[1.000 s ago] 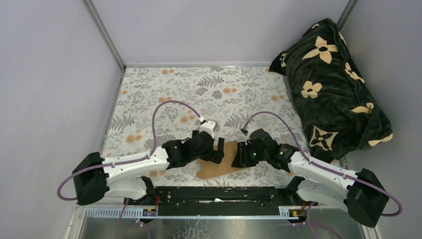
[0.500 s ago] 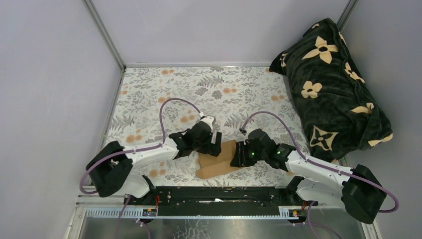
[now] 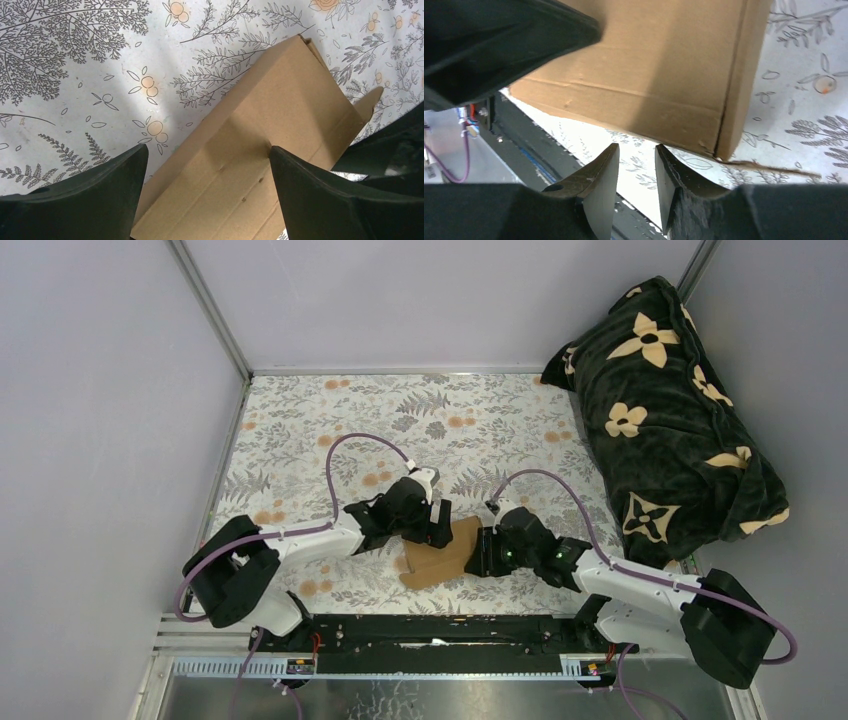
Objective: Fold the paper box
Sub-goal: Close the paper box at the center of the board.
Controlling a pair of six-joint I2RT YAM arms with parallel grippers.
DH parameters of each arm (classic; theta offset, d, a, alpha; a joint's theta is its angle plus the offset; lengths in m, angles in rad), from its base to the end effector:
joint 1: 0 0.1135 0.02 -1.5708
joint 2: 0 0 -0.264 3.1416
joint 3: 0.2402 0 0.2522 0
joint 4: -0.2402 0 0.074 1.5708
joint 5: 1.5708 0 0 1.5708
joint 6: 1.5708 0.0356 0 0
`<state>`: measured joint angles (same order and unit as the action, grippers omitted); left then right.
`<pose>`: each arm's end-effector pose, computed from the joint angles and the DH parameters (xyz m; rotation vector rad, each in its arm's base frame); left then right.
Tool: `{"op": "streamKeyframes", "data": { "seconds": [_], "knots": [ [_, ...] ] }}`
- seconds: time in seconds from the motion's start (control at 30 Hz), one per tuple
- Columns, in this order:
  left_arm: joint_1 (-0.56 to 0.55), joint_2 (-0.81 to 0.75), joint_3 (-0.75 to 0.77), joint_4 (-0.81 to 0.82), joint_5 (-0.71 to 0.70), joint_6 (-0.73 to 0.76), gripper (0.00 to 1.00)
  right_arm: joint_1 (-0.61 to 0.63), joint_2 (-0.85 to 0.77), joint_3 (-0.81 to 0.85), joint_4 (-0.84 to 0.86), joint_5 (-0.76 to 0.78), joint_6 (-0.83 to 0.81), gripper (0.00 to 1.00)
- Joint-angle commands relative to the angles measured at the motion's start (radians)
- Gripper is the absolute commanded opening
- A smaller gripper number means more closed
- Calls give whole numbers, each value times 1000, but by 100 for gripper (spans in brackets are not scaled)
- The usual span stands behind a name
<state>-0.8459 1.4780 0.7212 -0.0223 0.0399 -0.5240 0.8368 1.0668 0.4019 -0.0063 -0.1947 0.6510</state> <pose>0.1931 -0.2201 0.1748 0.4153 2.4297 -0.6897 0.1339 0.1588 0.1730 -0.3393 2.4077 0.9686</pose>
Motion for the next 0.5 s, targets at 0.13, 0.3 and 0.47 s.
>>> {"op": "streamKeyframes", "data": {
  "seconds": [0.13,0.3,0.47],
  "knots": [
    [-5,-10,-25,18,55,7,99,5,-7,-74,128,158,16,40],
    [-5,-12,-31,18,69,2,98,7,-4,-94,166,209,20,39],
    [-7,-21,-38,44,78,-11,98,7,13,-121,227,228,42,39]
  ]
}}
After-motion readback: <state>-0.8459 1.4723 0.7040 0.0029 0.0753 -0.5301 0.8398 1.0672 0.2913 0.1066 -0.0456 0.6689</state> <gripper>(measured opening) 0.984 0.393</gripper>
